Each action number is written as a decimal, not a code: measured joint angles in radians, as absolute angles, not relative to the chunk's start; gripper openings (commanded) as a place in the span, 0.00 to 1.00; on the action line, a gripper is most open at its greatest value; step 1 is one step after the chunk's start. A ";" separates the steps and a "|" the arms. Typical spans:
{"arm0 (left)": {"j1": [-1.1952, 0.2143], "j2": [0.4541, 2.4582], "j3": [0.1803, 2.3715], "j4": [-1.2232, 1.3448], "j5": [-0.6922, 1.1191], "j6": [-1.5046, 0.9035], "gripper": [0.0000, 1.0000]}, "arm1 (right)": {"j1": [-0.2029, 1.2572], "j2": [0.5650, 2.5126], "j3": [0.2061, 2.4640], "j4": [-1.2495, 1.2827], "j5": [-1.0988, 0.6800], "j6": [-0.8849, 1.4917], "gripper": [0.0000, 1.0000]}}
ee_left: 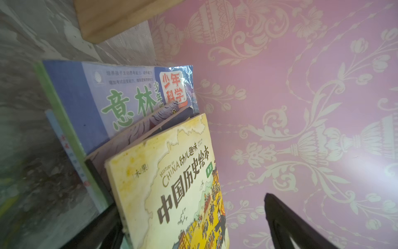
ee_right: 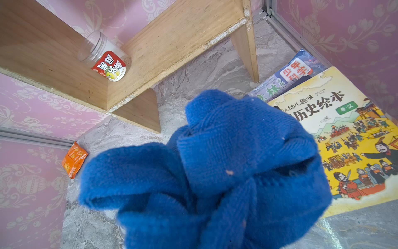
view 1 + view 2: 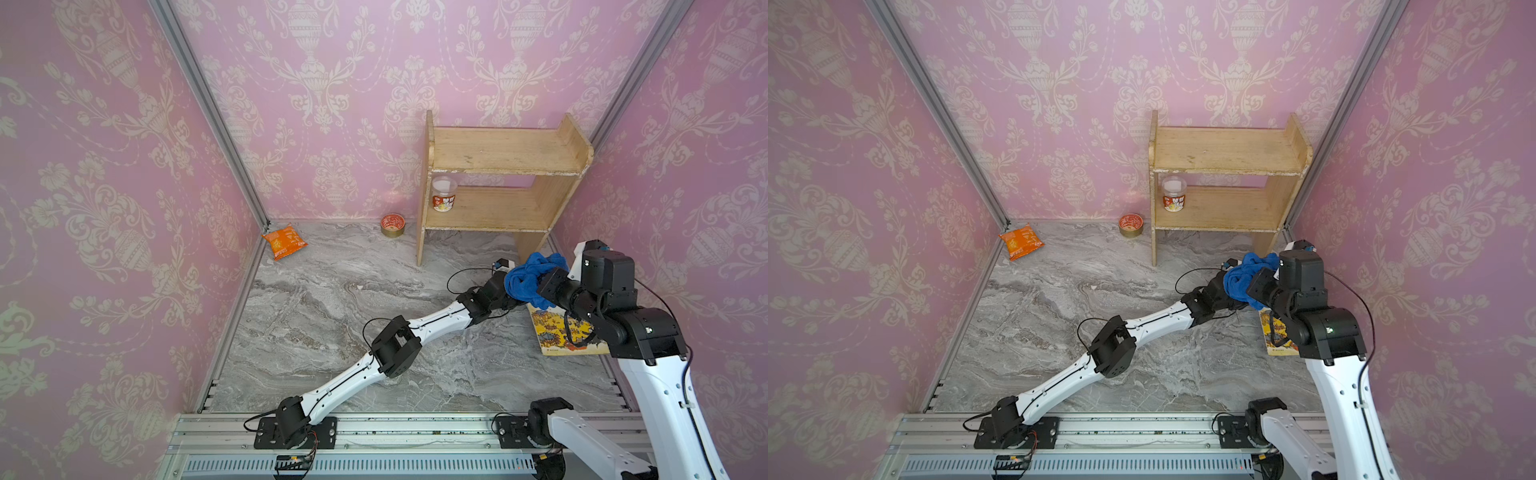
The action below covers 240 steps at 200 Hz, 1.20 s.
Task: Wipe the cover of the book
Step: Place the book on the book, then place the cleaning item at the center of the board.
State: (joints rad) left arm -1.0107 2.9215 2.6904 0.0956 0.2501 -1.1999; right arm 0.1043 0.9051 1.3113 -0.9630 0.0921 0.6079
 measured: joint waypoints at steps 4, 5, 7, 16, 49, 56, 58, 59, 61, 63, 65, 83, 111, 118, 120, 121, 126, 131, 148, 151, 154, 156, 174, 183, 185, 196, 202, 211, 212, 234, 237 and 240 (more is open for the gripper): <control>-1.009 2.909 2.690 0.071 0.254 -1.183 0.99 | 0.104 0.905 1.311 -0.963 0.092 0.604 0.00; -1.008 2.906 2.690 0.063 0.256 -1.177 0.99 | 0.104 0.905 1.311 -0.963 0.092 0.603 0.00; -1.007 2.902 2.690 0.055 0.257 -1.172 0.99 | 0.104 0.905 1.311 -0.963 0.092 0.603 0.00; -1.001 2.872 2.687 -0.004 0.262 -1.134 0.99 | 0.104 0.905 1.311 -0.963 0.092 0.600 0.00; -0.984 2.754 2.651 -0.196 0.269 -0.984 0.99 | 0.104 0.916 1.311 -0.962 0.089 0.591 0.00; -0.981 2.721 2.619 -0.230 0.274 -0.954 0.99 | 0.104 0.923 1.311 -0.962 0.082 0.589 0.00; -0.979 2.705 2.600 -0.239 0.276 -0.942 0.99 | 0.104 0.926 1.311 -0.962 0.081 0.587 0.00; -0.979 2.701 2.593 -0.240 0.277 -0.939 0.99 | 0.104 0.927 1.311 -0.962 0.080 0.586 0.00; -0.978 2.690 2.577 -0.247 0.279 -0.931 0.99 | 0.104 0.929 1.311 -0.961 0.077 0.586 0.00; -0.977 2.677 2.560 -0.255 0.282 -0.924 0.99 | 0.104 0.932 1.311 -0.960 0.074 0.585 0.00; -0.976 2.661 2.535 -0.256 0.285 -0.917 0.99 | 0.104 0.936 1.311 -0.958 0.071 0.583 0.00; -0.963 2.486 2.193 -0.179 0.332 -0.875 0.99 | 0.104 0.961 1.301 -0.942 0.038 0.573 0.09; -0.923 2.173 1.514 0.087 0.385 -0.825 0.99 | 0.104 1.005 1.240 -0.907 -0.018 0.561 0.46; -0.906 2.114 1.394 0.126 0.394 -0.804 0.99 | 0.104 1.019 1.222 -0.894 -0.037 0.562 0.52; -0.901 2.098 1.362 0.141 0.397 -0.797 0.99 | 0.104 1.023 1.217 -0.891 -0.043 0.554 0.52; -0.897 2.087 1.341 0.148 0.398 -0.794 0.99 | 0.104 1.025 1.216 -0.889 -0.045 0.552 0.53; -0.883 2.046 1.267 0.180 0.406 -0.776 0.99 | 0.104 1.036 1.200 -0.874 -0.061 0.562 0.56; -0.870 2.006 1.201 0.205 0.414 -0.762 0.99 | 0.105 1.045 1.184 -0.859 -0.075 0.573 0.58; -0.827 1.873 1.005 0.326 0.425 -0.705 0.99 | 0.116 1.074 1.140 -0.818 -0.120 0.599 0.68; -0.823 1.846 0.973 0.348 0.427 -0.694 0.99 | 0.122 1.081 1.135 -0.813 -0.126 0.612 0.69; -0.820 1.827 0.948 0.375 0.428 -0.686 0.99 | 0.129 1.089 1.131 -0.808 -0.130 0.615 0.70; -0.819 1.813 0.930 0.388 0.429 -0.678 0.99 | 0.135 1.093 1.129 -0.805 -0.134 0.622 0.70; -0.828 1.718 0.825 0.521 0.434 -0.625 0.99 | 0.199 1.131 1.116 -0.769 -0.167 0.677 0.71; -0.833 1.696 0.805 0.564 0.432 -0.601 1.00 | 0.241 1.146 1.114 -0.749 -0.183 0.706 0.71; -0.835 1.692 0.803 0.572 0.430 -0.593 1.00 | 0.251 1.149 1.114 -0.744 -0.187 0.712 0.72; -0.840 1.682 0.800 0.604 0.421 -0.563 0.99 | 0.295 1.161 1.115 -0.727 -0.195 0.735 0.73; -0.841 1.681 0.800 0.622 0.413 -0.548 0.99 | 0.321 1.171 1.121 -0.727 -0.195 0.743 0.76; -0.841 1.681 0.796 0.651 0.404 -0.533 0.99 | 0.351 1.194 1.147 -0.746 -0.196 0.756 0.77; -0.841 1.681 0.796 0.654 0.403 -0.532 0.99 | 0.352 1.196 1.150 -0.747 -0.196 0.757 0.77; -0.841 1.687 0.777 0.751 0.383 -0.514 0.95 | 0.381 1.238 1.200 -0.735 -0.220 0.787 0.77; -0.841 1.691 0.777 0.765 0.382 -0.514 0.92 | 0.382 1.238 1.200 -0.730 -0.224 0.792 0.77; -0.841 1.697 0.777 0.788 0.382 -0.510 0.86 | 0.383 1.238 1.199 -0.728 -0.229 0.798 0.77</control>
